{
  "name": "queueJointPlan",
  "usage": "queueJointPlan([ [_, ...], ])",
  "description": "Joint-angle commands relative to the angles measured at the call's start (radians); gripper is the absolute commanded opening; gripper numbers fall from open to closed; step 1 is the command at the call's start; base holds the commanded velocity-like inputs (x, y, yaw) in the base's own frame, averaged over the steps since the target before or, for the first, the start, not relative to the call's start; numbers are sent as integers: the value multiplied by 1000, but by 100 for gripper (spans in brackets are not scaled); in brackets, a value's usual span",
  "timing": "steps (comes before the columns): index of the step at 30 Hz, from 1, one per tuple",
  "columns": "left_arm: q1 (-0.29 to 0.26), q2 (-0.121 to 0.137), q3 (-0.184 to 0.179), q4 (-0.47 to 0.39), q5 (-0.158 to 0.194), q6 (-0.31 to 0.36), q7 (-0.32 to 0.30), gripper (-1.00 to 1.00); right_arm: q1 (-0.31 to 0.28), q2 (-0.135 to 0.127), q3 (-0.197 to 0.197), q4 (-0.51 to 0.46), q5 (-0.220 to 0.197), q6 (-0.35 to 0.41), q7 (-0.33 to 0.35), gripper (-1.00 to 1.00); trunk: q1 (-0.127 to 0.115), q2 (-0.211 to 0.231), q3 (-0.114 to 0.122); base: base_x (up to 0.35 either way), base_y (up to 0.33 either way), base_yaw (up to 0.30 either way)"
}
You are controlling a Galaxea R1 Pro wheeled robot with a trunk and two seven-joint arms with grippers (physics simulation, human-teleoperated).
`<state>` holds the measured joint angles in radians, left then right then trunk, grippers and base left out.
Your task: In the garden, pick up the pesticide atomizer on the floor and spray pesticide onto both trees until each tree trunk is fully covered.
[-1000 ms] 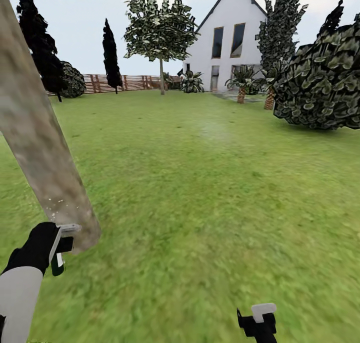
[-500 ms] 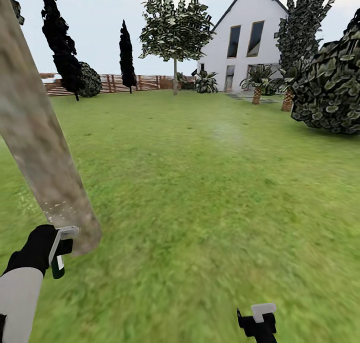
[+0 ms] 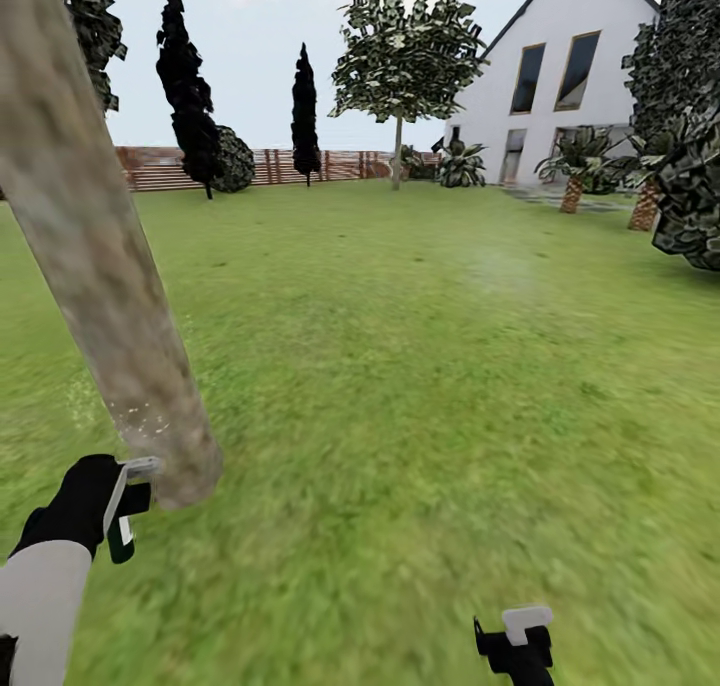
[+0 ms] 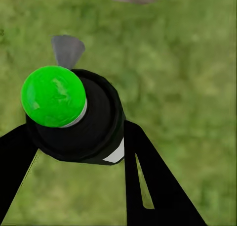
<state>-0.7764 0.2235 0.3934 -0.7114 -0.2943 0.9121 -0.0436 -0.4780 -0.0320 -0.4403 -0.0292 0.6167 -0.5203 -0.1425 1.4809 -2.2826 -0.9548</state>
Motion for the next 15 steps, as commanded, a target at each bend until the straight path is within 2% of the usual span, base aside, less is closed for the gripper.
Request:
queueJointPlan([
  [1, -1, 4, 5, -1, -5, 3, -5, -100, -1, 0, -5, 2, 11, -3, -6, 100, 0, 0, -1, 261, -171, 262],
  [4, 4, 21, 9, -1, -9, 2, -7, -100, -1, 0, -5, 2, 11, -3, -6, 100, 0, 0, -1, 271, -167, 261],
  [5, 7, 46, 9, 6, -8, 2, -7, -100, -1, 0, -5, 2, 11, -3, -6, 100, 0, 0, -1, 142, -78, 261],
  [7, 8, 53, 2, 8, -5, 2, -7, -100, -1, 0, -5, 2, 11, -3, -6, 100, 0, 0, -1, 48, -26, 254],
  [9, 3, 42, 1, 3, -2, 3, -13, -100, -1, 0, -5, 1, 11, -3, -6, 100, 0, 0, -1, 10, -5, 233],
  [11, -21, -17, -27, -7, -2, 7, -16, -100, -1, 0, -5, 0, 11, -3, -6, 100, 0, 0, -1, 2, -1, 107],
  [12, -45, -34, -40, -10, -3, 12, -15, -100, -1, 0, -5, 0, 11, -4, -6, 100, 0, 0, -1, 1, 0, 32],
  [14, -99, -49, -60, -12, -2, 21, -16, -100, -1, 0, -5, 0, 11, -4, -6, 100, 0, 0, -1, 0, 0, 11],
  [15, -137, -48, -69, -12, -2, 29, -16, -100, -1, 0, -5, 1, 11, -4, -6, 100, 0, 0, -1, 0, 0, 2],
])
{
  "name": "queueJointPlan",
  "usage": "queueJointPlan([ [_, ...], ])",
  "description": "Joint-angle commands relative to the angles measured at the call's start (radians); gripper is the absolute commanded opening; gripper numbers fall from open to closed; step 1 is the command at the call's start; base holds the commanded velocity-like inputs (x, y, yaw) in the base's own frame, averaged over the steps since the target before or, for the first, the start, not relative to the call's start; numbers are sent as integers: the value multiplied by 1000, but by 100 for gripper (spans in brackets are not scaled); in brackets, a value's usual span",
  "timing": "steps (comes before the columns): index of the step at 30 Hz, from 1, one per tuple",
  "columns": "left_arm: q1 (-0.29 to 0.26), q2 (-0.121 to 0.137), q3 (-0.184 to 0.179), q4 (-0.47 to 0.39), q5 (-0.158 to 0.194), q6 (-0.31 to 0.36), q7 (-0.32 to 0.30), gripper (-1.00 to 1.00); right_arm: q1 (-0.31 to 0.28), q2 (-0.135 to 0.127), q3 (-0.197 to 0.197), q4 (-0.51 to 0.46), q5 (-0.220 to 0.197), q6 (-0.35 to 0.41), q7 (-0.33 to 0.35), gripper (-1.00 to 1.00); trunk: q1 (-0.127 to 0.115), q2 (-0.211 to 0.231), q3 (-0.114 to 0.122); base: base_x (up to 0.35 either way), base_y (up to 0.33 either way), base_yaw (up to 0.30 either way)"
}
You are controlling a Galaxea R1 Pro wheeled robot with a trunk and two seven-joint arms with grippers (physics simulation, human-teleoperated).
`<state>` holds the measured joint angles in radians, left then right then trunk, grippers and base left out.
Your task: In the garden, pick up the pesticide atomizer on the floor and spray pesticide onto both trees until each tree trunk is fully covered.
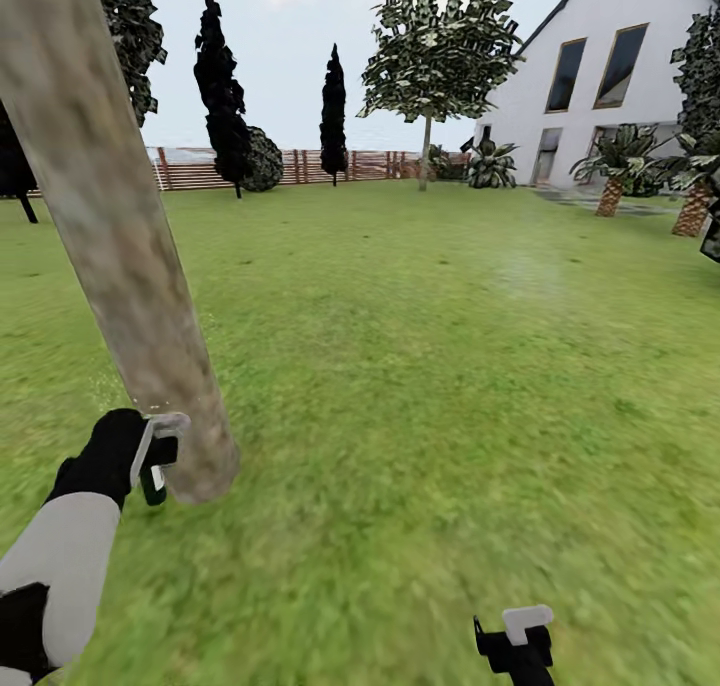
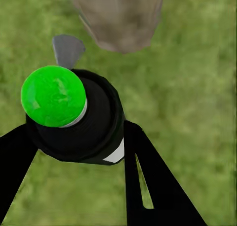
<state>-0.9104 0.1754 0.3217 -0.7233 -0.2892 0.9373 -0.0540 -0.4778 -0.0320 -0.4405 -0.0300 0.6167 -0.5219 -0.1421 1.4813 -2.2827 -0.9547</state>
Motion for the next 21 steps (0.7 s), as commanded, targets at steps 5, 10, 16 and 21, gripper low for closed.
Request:
queueJointPlan([
  [5, -67, 68, -3, -2, -7, 50, -9, -100, -1, -2, -4, 1, 11, -1, -7, 100, 0, 0, -1, 0, 0, 0],
  [10, -58, 85, -5, -1, -8, 51, -9, -100, -1, 0, -4, 1, 11, -1, -7, 100, 0, 0, -1, 1, 0, 50],
  [16, -54, 79, -4, -1, -8, 51, -7, -100, -1, 0, -4, 1, 11, -1, -7, 100, 0, 0, -1, 144, -198, 210],
  [21, -53, 79, -3, -1, -8, 51, -7, -100, -1, -1, -5, 1, 11, -3, -7, 100, 0, 0, -1, 75, -257, 13],
])
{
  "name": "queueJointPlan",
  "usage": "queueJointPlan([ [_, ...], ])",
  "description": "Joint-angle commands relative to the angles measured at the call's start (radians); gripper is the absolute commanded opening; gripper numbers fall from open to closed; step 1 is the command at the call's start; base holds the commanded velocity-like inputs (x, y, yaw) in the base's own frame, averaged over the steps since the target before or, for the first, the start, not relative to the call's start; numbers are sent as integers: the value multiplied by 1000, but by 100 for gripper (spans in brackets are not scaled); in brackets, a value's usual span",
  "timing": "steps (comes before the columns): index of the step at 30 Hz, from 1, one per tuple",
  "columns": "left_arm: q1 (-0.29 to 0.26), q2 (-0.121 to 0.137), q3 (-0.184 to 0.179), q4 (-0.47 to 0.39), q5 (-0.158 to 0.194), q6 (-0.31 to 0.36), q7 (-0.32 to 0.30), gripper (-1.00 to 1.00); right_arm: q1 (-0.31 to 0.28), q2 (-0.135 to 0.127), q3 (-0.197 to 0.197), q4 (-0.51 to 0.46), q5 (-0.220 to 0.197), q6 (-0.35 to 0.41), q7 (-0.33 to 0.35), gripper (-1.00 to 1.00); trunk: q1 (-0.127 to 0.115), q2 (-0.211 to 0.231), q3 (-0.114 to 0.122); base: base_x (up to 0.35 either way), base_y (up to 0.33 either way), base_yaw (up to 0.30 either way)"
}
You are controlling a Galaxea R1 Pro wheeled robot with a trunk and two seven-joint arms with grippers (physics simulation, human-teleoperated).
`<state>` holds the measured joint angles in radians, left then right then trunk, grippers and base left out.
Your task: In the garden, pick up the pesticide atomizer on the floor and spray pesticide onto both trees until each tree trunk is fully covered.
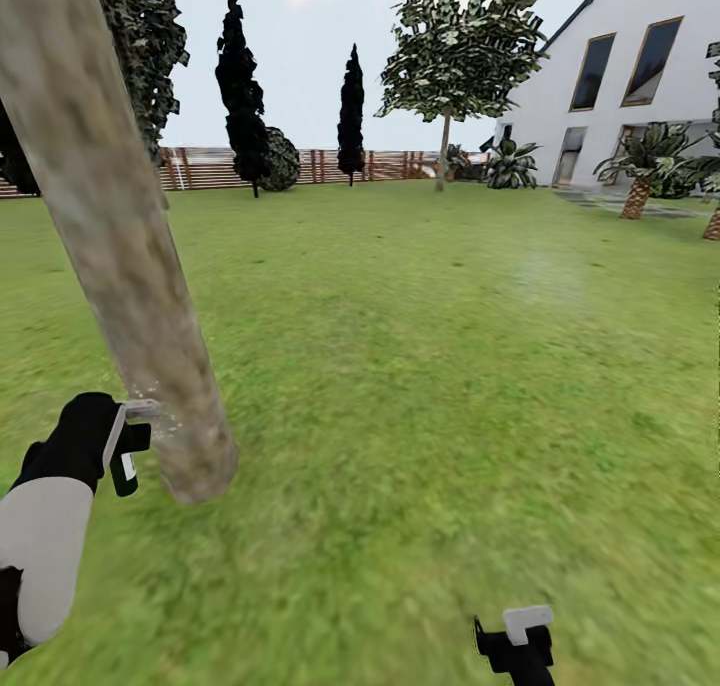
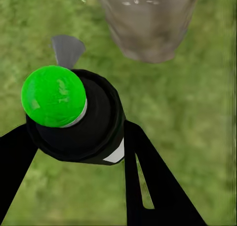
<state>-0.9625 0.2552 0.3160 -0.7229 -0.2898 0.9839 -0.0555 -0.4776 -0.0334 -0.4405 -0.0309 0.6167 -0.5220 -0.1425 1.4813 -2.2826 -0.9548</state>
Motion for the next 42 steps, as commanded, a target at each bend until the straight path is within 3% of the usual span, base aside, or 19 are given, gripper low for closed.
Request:
queueJointPlan([
  [1, -1, -1, 3, -1, -8, 4, -6, -100, -1, 0, -4, 2, 11, -3, -6, 100, 0, 0, -1, 6, -275, 1],
  [20, 3, 4, 3, 14, -12, -1, 3, -100, -1, 1, -4, 2, 11, -1, -6, 100, 0, 0, -1, 42, -275, 5],
  [29, 3, 7, 3, 13, -12, -4, 3, -100, -1, 1, -4, 2, 11, -1, -6, 100, 0, 0, -1, 199, -225, 234],
  [33, -3, -2, 4, 4, -8, 0, 3, -100, -1, 1, -4, 2, 11, -1, -6, 100, 0, 0, -1, 259, -172, 21],
  [34, -6, -26, 3, 3, -9, 0, 4, -100, -1, 1, -4, 2, 11, -1, -6, 100, 0, 0, -1, 263, -170, 2],
  [36, -4, -32, 0, 2, -11, -2, 4, -100, -1, 1, -4, 2, 11, -1, -6, 100, 0, 0, -1, 261, -171, 1],
  [42, 2, -12, 10, 0, -14, -1, 3, -100, -1, 1, -4, 2, 11, -1, -6, 100, 0, 0, -1, 28, -249, 12],
])
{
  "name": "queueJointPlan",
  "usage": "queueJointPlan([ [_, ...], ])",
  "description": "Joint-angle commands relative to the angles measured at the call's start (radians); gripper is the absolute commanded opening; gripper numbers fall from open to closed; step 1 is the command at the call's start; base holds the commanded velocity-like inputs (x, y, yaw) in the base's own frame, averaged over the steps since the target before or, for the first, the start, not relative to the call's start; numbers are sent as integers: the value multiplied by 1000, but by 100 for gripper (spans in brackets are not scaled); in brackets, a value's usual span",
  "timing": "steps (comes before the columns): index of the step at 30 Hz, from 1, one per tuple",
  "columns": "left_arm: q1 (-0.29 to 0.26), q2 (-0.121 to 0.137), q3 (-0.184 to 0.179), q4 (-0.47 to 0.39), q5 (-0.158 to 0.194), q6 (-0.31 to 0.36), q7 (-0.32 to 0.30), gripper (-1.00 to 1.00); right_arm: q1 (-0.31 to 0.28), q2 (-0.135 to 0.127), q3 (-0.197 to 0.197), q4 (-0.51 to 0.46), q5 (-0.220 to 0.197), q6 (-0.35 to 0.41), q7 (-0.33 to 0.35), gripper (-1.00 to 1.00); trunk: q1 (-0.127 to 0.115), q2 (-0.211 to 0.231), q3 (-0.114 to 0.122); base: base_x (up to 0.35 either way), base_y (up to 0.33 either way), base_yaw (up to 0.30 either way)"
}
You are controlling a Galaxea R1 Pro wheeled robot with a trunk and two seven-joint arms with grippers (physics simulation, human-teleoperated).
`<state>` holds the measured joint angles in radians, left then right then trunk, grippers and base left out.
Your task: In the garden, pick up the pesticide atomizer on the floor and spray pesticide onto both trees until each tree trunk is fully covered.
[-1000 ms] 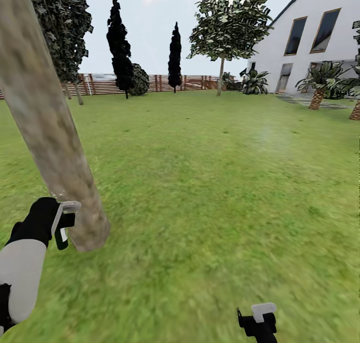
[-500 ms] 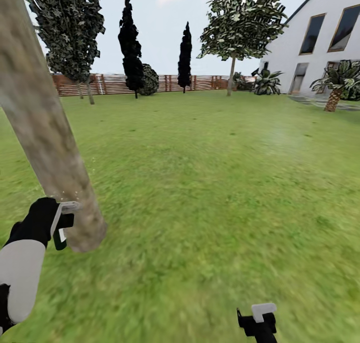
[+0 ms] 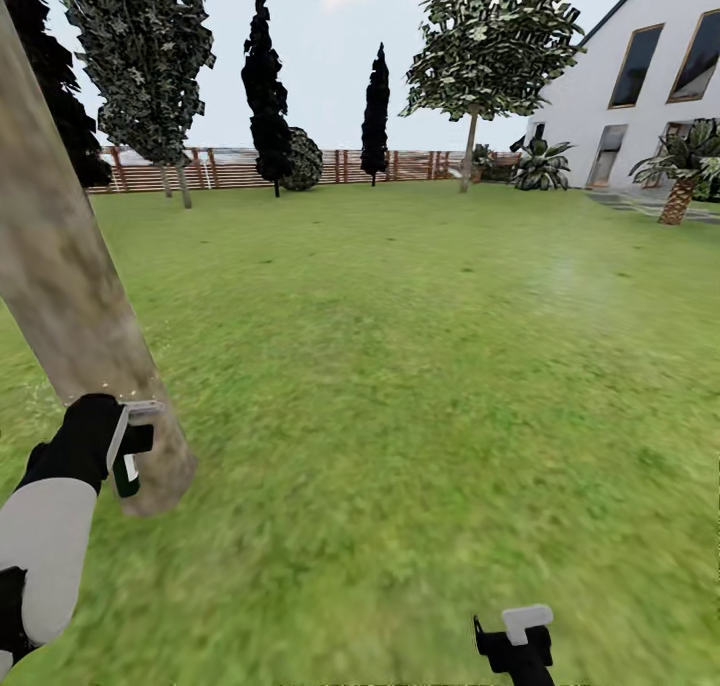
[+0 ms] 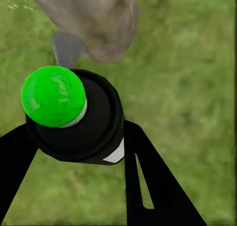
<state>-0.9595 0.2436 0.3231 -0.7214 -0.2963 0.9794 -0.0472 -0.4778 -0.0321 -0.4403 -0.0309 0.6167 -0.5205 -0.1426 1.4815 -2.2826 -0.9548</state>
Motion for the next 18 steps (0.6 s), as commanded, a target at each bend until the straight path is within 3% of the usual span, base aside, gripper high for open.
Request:
queueJointPlan([
  [1, -1, -1, 2, -1, -7, 4, -5, -100, -1, 0, -5, 2, 11, -3, -6, 100, 0, 0, -1, -85, -273, 162],
  [6, 0, 2, 5, 0, -9, 4, -4, -100, -1, 0, -5, 2, 11, -3, -6, 100, 0, 0, -1, 2, -274, 265],
  [8, 25, 54, 6, 10, -6, -4, -5, -100, -1, 0, -5, 2, 11, -3, -6, 100, 0, 0, -1, 114, -265, 277],
  [10, 43, 62, 5, 12, -5, -6, -3, -100, -1, 0, -5, 2, 11, -3, -6, 100, 0, 0, -1, 165, -245, 277],
  [12, 51, 55, 2, 14, 1, -8, -1, -100, -1, 0, -5, 2, 11, -3, -6, 100, 0, 0, -1, 204, -223, 270],
  [15, 53, 17, 1, 13, 1, -8, 1, -100, -1, 0, -5, 2, 11, -3, -6, 100, 0, 0, -1, 235, -196, 132],
  [18, 53, 14, 5, 13, -1, -8, -2, -100, -1, 0, -5, 2, 11, -3, -6, 100, 0, 0, -1, 241, -187, 17],
])
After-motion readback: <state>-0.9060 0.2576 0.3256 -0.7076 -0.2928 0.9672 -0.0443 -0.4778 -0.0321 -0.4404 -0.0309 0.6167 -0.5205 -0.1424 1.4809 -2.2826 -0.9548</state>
